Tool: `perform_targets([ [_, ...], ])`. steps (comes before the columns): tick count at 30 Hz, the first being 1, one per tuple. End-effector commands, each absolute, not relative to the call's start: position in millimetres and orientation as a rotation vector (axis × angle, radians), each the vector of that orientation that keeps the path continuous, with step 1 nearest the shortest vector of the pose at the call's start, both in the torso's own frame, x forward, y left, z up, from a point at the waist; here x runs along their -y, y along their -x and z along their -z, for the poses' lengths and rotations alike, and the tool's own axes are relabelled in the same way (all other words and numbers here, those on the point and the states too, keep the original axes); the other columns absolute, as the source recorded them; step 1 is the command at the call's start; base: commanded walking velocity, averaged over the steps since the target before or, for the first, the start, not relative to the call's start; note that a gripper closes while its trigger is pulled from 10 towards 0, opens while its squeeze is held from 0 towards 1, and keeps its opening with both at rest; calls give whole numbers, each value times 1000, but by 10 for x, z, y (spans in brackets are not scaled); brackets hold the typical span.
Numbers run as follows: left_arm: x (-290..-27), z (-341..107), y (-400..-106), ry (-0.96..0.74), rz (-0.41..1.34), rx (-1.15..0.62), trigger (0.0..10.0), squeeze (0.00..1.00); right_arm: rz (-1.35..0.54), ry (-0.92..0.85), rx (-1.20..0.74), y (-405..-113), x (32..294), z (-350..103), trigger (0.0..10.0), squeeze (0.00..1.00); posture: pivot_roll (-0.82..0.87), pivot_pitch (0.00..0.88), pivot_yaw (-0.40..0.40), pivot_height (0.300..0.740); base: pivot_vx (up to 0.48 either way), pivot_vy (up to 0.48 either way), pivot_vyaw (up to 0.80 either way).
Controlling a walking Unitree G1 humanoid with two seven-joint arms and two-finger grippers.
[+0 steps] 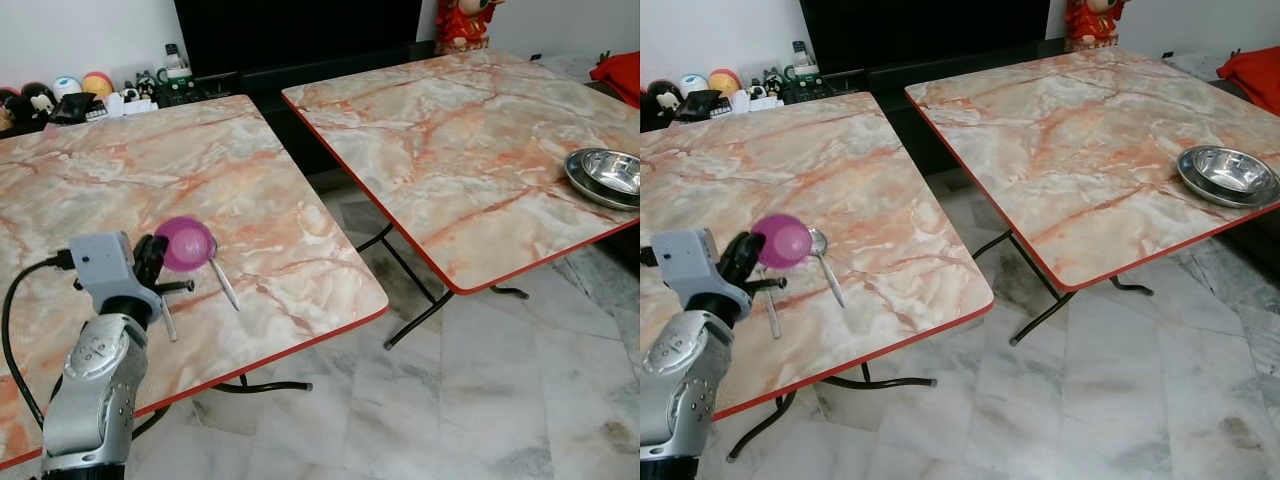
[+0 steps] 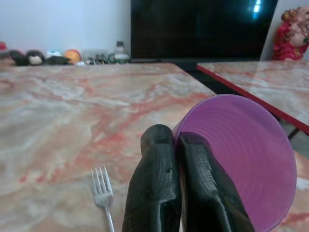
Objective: Setting the table
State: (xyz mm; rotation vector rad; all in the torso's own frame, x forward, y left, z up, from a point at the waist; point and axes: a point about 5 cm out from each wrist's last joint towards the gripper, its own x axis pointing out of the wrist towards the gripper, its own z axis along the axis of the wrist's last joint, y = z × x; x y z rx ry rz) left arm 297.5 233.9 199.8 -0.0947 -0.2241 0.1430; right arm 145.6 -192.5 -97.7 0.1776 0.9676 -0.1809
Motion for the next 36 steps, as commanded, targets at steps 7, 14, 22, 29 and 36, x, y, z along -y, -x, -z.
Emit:
perform_targets([
  [7, -2319, -2017, -2987, 73, -147, 245, 10000, 0, 180, -178, -979, -1416, 1922, 993, 10000, 0, 24, 105, 23, 740, 0, -468, 0],
  [14, -2313, -2025, -2990, 72, -139, 248, 10000, 0, 209, -186, -973, -1420, 1957, 987, 10000, 0, 20, 111, 22, 740, 0, -464, 0],
  [22, -2303, -2040, -3003, 70, -126, 250, 10000, 0, 203, -189, -972, -1428, 1956, 984, 10000, 0, 20, 120, 22, 740, 0, -459, -441],
  [29, -2288, -2044, -3002, 70, -112, 249, 10000, 0, 207, -198, -962, -1438, 1961, 978, 10000, 0, 20, 122, 22, 740, 0, -456, -540],
  [36, -2222, -2064, -3008, 66, -67, 252, 10000, 0, 202, -194, -952, -1480, 1948, 964, 10000, 0, 23, 126, 21, 740, 0, -149, 0],
])
